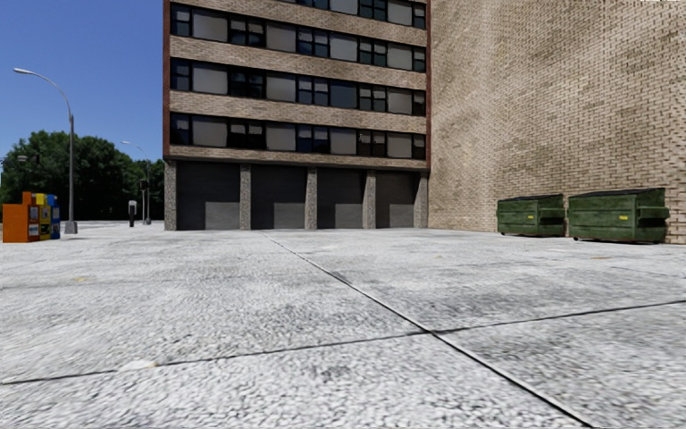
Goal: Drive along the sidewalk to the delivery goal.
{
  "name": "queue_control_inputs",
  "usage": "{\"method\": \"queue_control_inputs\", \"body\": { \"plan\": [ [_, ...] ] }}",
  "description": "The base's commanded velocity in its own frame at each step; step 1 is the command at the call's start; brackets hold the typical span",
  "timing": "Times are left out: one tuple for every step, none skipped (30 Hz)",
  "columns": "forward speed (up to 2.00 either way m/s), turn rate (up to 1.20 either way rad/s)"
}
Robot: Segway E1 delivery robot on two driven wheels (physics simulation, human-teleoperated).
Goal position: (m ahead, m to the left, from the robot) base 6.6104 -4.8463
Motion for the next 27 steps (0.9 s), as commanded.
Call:
{"method": "queue_control_inputs", "body": {
  "plan": [
    [1.11, -0.58],
    [1.11, -0.58],
    [1.11, -0.58],
    [1.11, -0.58],
    [1.11, -0.58],
    [1.11, -0.58],
    [1.11, -0.58],
    [1.11, -0.58],
    [1.11, -0.58],
    [1.11, -0.58],
    [1.11, -0.58],
    [1.11, -0.58],
    [1.11, -0.58],
    [1.11, -0.58],
    [1.11, -0.58],
    [1.11, -0.58],
    [1.11, -0.58],
    [1.11, -0.58],
    [1.11, -0.58],
    [1.11, -0.58],
    [1.11, -0.58],
    [1.11, -0.5],
    [1.11, -0.41],
    [1.11, -0.41],
    [1.11, -0.38],
    [1.11, -0.37],
    [1.11, -0.37]
  ]
}}
